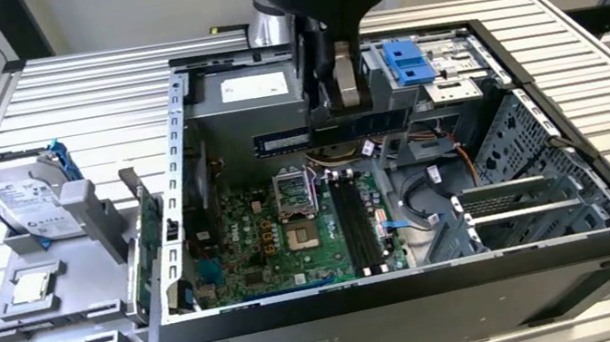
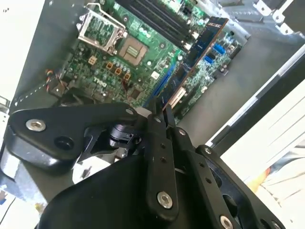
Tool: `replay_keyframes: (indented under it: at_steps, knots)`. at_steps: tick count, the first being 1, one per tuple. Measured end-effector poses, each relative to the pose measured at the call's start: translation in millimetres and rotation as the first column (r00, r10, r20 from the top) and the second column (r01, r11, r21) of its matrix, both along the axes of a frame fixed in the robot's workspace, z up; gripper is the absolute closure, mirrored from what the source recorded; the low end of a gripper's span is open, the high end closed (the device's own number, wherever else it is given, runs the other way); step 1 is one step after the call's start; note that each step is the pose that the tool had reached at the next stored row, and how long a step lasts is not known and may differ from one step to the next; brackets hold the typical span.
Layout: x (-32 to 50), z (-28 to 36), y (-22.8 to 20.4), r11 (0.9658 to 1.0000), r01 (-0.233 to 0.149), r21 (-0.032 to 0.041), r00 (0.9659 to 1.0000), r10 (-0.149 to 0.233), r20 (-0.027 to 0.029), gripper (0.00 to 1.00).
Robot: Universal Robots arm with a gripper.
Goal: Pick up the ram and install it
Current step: 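Pick up the ram and move it above insertion slot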
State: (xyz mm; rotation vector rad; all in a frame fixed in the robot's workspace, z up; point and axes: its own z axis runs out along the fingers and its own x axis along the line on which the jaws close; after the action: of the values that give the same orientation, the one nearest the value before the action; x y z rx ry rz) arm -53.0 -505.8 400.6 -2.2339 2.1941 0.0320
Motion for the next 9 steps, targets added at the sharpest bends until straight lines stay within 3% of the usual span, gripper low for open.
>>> replay_keyframes:
  at_steps: [5,9]
  knots:
    - [15.8,-0.2,2.9,1.0000,0.004,0.0000,1.0000,-0.004,0.0000,1.00]
    - [18.7,-0.2,4.5,1.0000,0.006,-0.0001,1.0000,-0.006,0.0000,1.00]
